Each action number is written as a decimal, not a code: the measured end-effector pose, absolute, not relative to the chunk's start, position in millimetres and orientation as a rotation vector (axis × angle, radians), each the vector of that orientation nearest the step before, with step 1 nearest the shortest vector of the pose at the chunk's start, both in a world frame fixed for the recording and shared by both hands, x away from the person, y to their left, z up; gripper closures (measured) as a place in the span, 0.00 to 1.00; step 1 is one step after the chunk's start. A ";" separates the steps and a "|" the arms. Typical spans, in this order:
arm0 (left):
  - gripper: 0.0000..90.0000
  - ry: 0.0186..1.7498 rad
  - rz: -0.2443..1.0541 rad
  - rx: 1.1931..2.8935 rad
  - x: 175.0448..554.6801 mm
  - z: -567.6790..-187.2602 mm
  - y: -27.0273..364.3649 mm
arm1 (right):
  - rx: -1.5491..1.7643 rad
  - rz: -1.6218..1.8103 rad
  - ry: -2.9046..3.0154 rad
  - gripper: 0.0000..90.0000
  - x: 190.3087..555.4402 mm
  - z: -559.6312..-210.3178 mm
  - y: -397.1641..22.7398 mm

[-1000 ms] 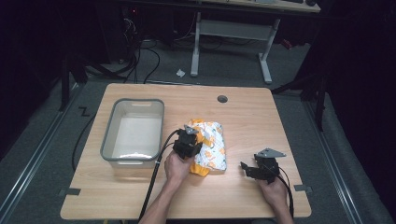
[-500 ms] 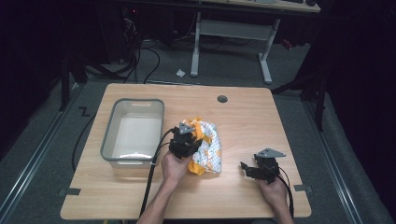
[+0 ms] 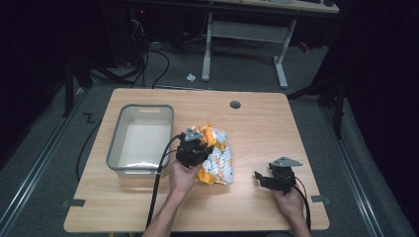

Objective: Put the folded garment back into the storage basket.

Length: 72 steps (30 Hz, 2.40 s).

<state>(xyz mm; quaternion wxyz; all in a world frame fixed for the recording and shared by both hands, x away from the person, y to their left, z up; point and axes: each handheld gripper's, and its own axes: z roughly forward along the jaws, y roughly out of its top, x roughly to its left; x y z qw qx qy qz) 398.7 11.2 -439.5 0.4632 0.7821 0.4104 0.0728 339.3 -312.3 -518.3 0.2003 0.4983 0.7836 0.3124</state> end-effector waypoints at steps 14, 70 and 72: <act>0.86 0.980 0.167 1.892 400.3 -422.1 18.9 | 1.392 0.873 2.189 0.32 339.3 -518.3 -312.3; 0.86 1.026 0.221 1.737 408.3 -368.2 124.6 | 1.395 0.872 2.188 0.32 339.4 -518.3 -312.2; 0.86 1.041 0.234 1.739 409.0 -367.6 130.4 | 1.395 0.872 2.188 0.32 339.4 -518.3 -312.2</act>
